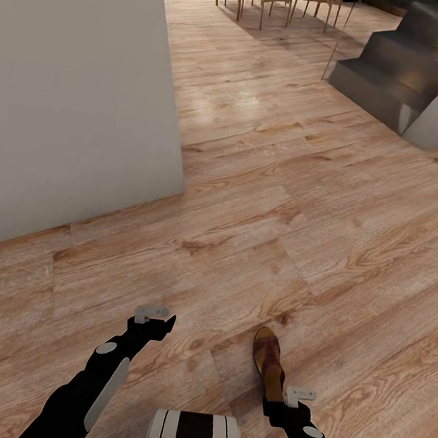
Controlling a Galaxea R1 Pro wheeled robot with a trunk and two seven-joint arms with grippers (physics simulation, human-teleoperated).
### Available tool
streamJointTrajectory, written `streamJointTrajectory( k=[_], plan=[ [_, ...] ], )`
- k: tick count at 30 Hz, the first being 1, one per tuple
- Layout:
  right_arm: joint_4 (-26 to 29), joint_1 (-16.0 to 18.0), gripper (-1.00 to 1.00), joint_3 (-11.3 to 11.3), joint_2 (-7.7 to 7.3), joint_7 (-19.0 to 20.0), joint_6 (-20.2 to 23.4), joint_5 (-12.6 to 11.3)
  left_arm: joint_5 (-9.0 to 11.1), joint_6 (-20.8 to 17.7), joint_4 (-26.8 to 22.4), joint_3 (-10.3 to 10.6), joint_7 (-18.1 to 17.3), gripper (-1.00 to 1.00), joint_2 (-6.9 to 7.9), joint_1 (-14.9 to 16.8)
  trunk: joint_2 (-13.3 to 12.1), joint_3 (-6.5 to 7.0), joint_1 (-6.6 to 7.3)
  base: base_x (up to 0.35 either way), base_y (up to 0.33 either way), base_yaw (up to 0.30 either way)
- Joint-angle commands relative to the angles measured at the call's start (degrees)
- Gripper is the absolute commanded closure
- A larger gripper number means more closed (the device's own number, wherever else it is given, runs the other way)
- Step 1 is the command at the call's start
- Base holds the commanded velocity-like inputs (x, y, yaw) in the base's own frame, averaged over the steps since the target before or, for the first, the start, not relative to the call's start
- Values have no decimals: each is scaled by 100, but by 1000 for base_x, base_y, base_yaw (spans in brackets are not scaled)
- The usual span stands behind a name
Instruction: Pick up the two gym shoes and the two sandals from the corridor floor and place them onto the hallstand (shoe rack) in the corridor, making sure they are on the rack and not on the floor. Arrange them so the two gym shoes are next to each other and the two sandals are next to each other.
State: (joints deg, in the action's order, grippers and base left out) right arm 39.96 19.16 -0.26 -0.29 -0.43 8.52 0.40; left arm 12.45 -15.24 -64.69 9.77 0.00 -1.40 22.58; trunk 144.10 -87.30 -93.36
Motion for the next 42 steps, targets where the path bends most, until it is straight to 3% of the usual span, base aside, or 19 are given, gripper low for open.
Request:
streamJointTrajectory(
  k=[1,15,30,42],
  plan=[
    [11,-3,-100,-1,1,-5,35,4,47,-31,-8,-2,0,-100,0,1,1,-3,1,7,0,0],
    [12,-3,-100,-1,3,-4,36,4,47,-31,-8,-2,0,-100,0,1,1,-57,1,1,0,0],
    [11,-4,-100,-1,3,-1,36,4,47,-31,-8,-2,0,-100,0,1,21,-519,-38,0,0,0],
    [12,-1,-100,-1,3,-7,36,4,47,-31,-8,-2,0,-100,0,1,21,-537,-38,0,0,0]
  ],
)
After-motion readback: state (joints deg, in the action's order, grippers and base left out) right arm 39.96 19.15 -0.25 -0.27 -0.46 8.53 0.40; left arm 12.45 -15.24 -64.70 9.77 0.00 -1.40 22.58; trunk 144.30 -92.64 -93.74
